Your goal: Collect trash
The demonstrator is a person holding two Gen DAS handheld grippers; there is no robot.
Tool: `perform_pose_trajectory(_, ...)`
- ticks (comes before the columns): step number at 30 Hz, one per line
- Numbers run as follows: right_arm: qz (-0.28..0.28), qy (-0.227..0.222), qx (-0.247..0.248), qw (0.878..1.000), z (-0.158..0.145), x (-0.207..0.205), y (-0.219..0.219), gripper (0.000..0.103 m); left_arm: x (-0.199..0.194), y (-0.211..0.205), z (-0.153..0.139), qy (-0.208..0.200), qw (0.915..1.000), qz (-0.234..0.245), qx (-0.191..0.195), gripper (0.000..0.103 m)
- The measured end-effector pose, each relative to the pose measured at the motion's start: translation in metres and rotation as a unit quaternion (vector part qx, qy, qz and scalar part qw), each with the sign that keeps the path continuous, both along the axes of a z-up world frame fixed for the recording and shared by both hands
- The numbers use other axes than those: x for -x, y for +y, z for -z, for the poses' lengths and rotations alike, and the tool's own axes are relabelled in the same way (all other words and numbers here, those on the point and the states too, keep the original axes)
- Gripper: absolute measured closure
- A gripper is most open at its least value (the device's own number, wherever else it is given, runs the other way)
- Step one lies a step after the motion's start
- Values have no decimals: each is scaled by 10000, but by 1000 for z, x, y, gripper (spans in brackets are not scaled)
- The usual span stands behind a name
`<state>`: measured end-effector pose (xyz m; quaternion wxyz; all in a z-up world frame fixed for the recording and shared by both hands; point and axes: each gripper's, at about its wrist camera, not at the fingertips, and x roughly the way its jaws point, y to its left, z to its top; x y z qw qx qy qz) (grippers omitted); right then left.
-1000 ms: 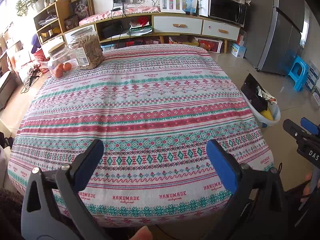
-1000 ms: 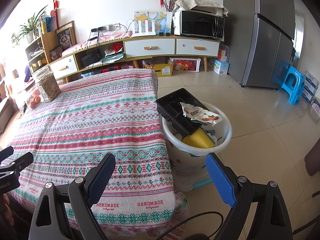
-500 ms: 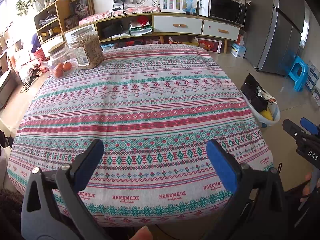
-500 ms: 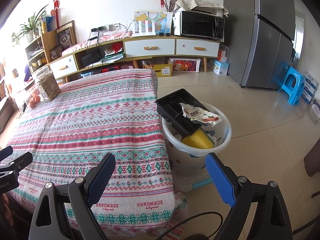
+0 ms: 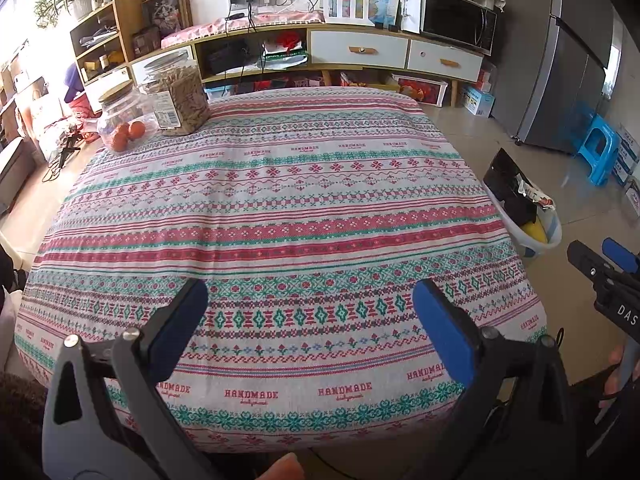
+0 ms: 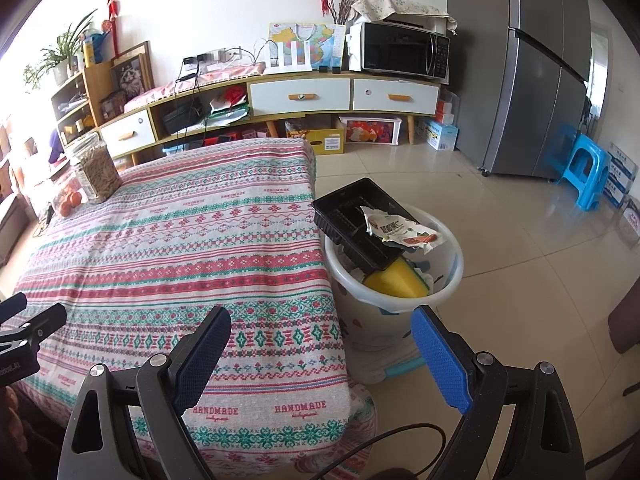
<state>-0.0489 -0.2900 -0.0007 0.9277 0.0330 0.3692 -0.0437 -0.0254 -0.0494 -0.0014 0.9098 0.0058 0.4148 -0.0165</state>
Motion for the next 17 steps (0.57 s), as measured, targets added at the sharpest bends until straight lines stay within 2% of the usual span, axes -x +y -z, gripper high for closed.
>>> perform_pose_trajectory(15, -138, 105, -71, 9998, 0, -7, 4, 10, -11, -14, 10, 293, 9995, 90, -33, 1)
perform_pose_trajectory(17, -185, 126, -110, 9997, 0, -7, 4, 10, -14, -12, 11, 360, 9993, 29, 62, 1)
